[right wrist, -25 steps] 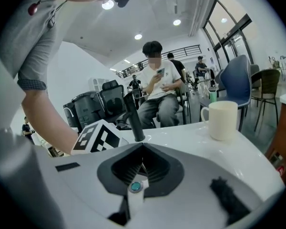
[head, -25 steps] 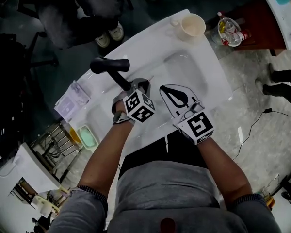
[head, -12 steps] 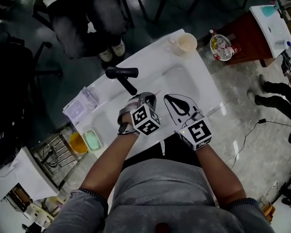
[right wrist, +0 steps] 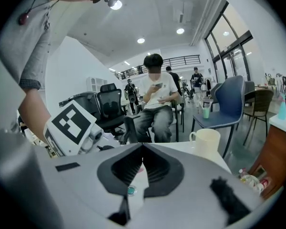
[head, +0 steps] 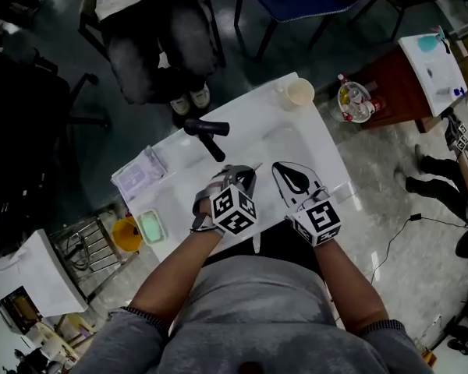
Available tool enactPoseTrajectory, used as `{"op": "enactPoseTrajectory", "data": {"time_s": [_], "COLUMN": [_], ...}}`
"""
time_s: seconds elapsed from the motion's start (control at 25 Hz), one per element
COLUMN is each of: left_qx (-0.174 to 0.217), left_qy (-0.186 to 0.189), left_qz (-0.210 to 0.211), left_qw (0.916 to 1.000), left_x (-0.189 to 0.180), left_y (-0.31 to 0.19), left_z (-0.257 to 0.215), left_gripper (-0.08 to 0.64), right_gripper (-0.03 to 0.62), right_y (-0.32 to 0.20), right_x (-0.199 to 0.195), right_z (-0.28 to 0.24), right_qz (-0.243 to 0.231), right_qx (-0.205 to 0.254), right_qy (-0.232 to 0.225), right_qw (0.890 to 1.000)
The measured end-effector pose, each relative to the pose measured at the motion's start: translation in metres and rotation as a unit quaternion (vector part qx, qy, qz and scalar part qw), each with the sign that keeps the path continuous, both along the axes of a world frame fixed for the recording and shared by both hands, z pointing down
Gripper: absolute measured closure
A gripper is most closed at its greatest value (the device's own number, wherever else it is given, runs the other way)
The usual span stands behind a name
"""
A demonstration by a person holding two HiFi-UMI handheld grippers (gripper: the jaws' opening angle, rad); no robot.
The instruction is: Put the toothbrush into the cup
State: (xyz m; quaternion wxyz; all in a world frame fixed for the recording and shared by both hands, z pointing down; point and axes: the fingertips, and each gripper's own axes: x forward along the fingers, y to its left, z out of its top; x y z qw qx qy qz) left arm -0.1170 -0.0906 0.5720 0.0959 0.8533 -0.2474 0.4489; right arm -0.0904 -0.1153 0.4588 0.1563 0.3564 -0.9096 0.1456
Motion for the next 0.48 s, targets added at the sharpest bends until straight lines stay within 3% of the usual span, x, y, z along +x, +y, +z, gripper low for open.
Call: {"op": "enactPoseTrajectory", "data": {"time_s": [0.16, 0.36, 0.48], "left_qx": [0.006, 0.003, 0.021], "left_qy": [0.026, 0.128, 0.167], "left_qz": [-0.028, -0.075, -0.095], "left_qw": [0.9993, 0.9890, 0.9811], "left_x": [0.008, 0.025, 0.033], "left_y": [-0.009, -0.019, -0.031], "left_z": [-0.015, -0.047, -0.068], "left_gripper": [0.543, 0.543, 0.543], "right_gripper": [0.584, 0.584, 0.584], "right_y": [-0.008, -0.015, -0.021], "right_x": [0.008, 0.024, 0.034], "right_z": [-0.004, -0.014, -0.020], "right_qz": [-0.012, -0.018, -0.018], "right_qx": [0.001, 0.009, 0.014], "right_qy": [-0.003, -0.013, -0.018], "right_qw": [1.000, 1.000, 1.000]}}
